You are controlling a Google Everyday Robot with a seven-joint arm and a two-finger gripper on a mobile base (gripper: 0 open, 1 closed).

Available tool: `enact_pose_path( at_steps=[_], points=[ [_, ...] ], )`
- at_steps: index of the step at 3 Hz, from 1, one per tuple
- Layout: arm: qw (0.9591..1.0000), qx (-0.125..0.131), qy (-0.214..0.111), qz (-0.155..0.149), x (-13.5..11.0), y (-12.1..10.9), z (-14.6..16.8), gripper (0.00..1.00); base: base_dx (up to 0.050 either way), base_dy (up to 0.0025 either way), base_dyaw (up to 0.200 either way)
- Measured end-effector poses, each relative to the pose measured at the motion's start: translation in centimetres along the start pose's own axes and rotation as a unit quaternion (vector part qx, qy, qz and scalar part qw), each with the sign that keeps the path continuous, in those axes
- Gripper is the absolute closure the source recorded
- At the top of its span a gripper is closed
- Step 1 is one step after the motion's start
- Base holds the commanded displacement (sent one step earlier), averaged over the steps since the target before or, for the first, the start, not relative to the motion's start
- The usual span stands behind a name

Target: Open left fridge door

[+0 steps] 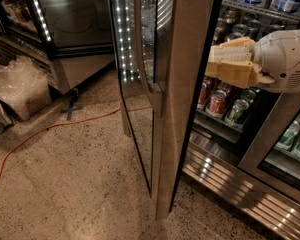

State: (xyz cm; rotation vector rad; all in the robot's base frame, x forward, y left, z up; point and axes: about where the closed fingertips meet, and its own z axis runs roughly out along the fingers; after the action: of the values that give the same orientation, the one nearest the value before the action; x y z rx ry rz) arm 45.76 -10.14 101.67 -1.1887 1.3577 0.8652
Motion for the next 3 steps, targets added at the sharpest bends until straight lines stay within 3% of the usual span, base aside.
enact_pose_path(
  at_steps=[2,3],
  points=[
    [1.0000,0.000,0.000,0.000,-0.01,0.00,0.01,1.00,-0.036,-0.00253,0.136],
    [1.0000,0.000,0.000,0.000,-0.01,0.00,0.01,1.00,0.000,-0.00002,0.186]
  ],
)
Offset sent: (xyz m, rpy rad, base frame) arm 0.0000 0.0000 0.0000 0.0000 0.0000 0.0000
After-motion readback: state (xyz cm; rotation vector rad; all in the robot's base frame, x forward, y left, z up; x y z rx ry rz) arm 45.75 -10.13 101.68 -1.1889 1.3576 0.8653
